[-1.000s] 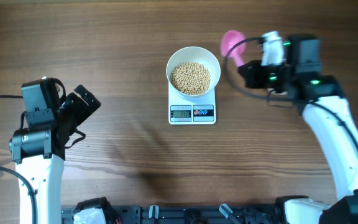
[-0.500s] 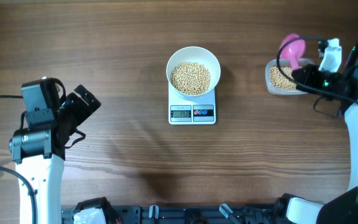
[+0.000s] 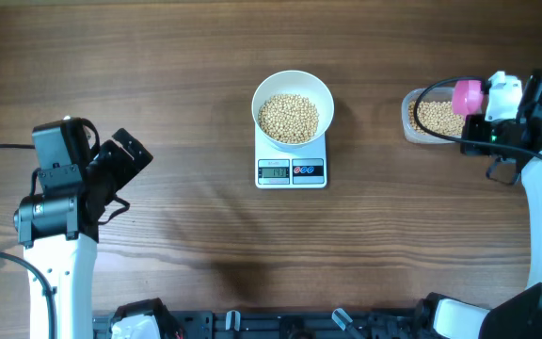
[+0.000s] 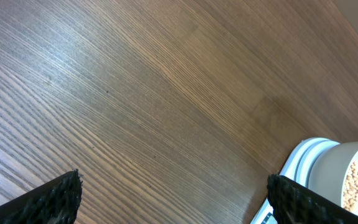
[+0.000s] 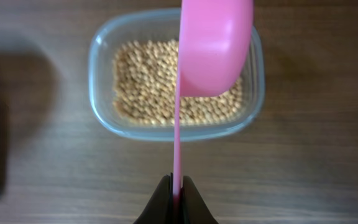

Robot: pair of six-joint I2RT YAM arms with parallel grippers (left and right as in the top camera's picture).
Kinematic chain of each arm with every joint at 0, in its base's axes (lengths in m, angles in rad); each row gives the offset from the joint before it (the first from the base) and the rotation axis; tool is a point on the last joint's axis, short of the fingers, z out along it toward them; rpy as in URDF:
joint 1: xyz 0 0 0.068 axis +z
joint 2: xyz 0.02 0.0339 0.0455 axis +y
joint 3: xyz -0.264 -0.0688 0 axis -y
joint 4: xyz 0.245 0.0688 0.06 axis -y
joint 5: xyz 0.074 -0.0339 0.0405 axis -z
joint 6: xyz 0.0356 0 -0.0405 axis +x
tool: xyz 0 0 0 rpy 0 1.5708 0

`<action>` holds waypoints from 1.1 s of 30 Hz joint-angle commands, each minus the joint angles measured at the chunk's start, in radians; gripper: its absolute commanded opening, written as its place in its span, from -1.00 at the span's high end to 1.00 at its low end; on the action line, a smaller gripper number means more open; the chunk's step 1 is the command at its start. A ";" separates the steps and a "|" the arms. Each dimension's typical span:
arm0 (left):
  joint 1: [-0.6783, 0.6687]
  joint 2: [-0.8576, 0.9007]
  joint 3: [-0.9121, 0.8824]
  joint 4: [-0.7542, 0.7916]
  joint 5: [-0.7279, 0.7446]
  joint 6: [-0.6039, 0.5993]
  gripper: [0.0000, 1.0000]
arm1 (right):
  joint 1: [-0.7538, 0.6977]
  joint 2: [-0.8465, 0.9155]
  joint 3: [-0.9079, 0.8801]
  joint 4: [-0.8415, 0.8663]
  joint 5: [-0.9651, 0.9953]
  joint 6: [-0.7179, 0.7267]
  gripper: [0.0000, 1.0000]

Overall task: Scoop item into bowl and weigh 150g on scale
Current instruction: 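Lower the scoop into the soybeans with the right gripper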

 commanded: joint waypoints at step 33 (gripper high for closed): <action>0.006 0.002 -0.001 0.002 0.005 0.005 -1.00 | 0.080 0.147 0.006 0.021 0.220 -0.050 0.91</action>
